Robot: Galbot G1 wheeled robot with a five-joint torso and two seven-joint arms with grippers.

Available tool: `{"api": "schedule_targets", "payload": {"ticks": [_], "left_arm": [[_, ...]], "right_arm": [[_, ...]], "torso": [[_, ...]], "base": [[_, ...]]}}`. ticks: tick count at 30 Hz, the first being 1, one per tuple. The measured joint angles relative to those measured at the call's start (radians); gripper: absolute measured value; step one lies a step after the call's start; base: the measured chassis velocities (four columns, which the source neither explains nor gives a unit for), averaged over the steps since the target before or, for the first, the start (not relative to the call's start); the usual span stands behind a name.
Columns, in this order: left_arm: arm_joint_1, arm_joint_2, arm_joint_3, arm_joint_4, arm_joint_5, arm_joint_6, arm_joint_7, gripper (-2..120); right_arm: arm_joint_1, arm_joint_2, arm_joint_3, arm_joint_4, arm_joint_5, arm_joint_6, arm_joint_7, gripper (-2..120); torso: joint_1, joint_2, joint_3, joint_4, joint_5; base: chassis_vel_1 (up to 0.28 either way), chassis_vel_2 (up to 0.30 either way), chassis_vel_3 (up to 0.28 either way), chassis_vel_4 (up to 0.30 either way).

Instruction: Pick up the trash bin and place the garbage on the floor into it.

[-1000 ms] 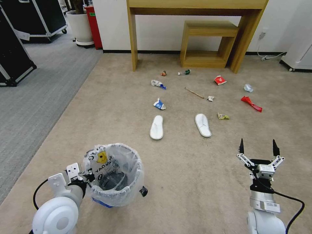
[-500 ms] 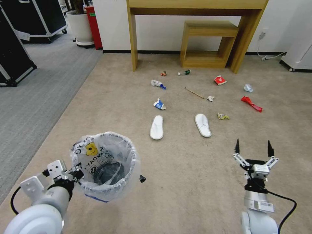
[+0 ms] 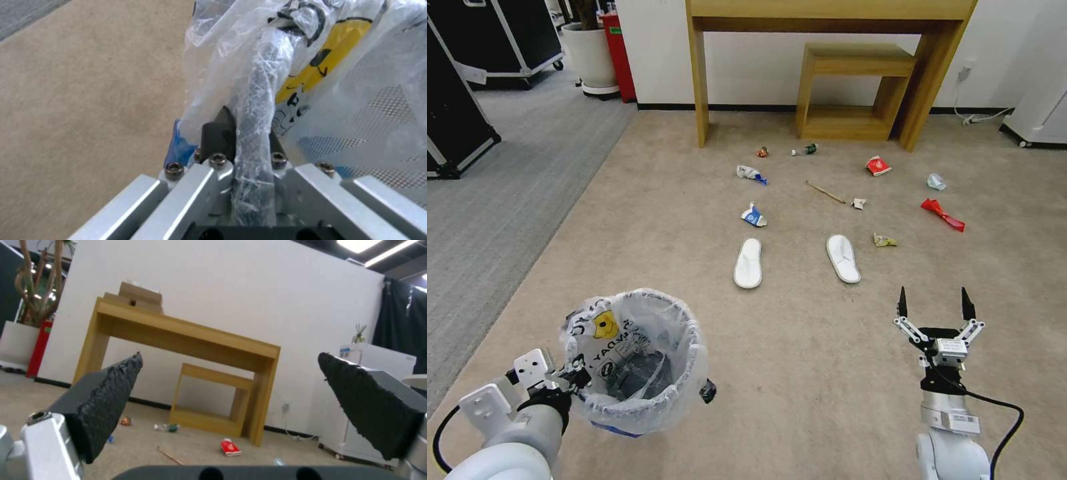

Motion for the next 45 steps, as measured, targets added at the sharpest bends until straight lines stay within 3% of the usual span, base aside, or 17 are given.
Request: {"api": "schedule_targets", "payload": {"ticks": [15,24,36,45], "left_arm": [[-0.010,-0.005,0.049,0.040,0.087,-0.021,0.059,0],[-0.017,0.000,0.071,0.065,0.104,-0.023,0.064,0],[-0.009,-0.004,0.093,0.074,0.136,-0.034,0.066,0],[0.001,-0.013,0.118,0.078,0.161,-0.037,0.070,0]], "right_arm": [[0.007,-0.005,0.014,-0.017,0.000,0.006,0.000,100],[0.023,0.002,0.013,-0.033,0.011,0.029,-0.022,100],[0.022,0.007,0.007,-0.034,0.006,0.020,-0.022,100],[0.018,0.006,0.010,-0.032,0.011,0.021,-0.021,100]], "torso": [[0.000,0.000,0.000,-0.0002,-0.0003],[0.000,0.000,0.000,0.0000,0.0000],[0.000,0.000,0.000,0.0000,-0.0002],[0.000,0.000,0.000,0.0000,0.0000]], "base": [[-0.224,0.220,0.218,-0.227],[-0.177,0.171,0.162,-0.168],[0.011,-0.025,-0.005,0.030],[-0.143,-0.139,0.144,0.131]]}}
